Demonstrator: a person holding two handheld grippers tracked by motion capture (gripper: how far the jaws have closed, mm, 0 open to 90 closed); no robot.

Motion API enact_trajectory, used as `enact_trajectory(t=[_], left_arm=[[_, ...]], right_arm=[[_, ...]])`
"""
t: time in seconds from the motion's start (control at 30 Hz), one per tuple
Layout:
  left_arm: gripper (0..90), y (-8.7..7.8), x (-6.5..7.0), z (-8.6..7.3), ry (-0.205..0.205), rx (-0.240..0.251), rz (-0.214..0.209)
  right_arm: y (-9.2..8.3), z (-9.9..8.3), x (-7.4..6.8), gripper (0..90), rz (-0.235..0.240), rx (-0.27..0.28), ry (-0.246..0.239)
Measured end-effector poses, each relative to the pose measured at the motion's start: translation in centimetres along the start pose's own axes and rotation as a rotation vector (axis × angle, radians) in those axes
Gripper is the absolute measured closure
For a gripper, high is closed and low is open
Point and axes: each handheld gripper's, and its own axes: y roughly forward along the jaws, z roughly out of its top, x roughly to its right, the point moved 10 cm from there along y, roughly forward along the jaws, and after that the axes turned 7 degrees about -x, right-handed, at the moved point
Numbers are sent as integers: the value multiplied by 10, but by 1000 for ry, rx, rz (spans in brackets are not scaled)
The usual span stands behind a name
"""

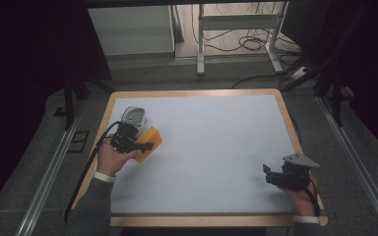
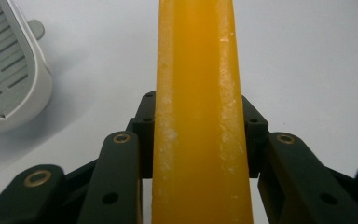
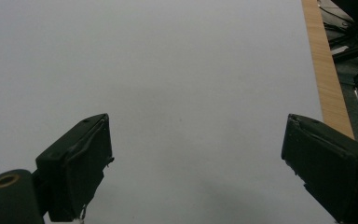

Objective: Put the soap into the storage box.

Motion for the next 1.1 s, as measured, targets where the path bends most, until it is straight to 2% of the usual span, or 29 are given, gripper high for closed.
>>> enact_trajectory(t=[0.4,0.67,1.1], left_arm=[[610,-1,-9,10,-19,3,10],[610,-2,-19,13,-32,-3,34],[610,-5,-26,20,-24,-7,63]], right_arm=[[0,0,0,86,-2,1,-1],[1,0,-1,86,0,0,-8],[2,-1,-2,86,-1,-3,-9]])
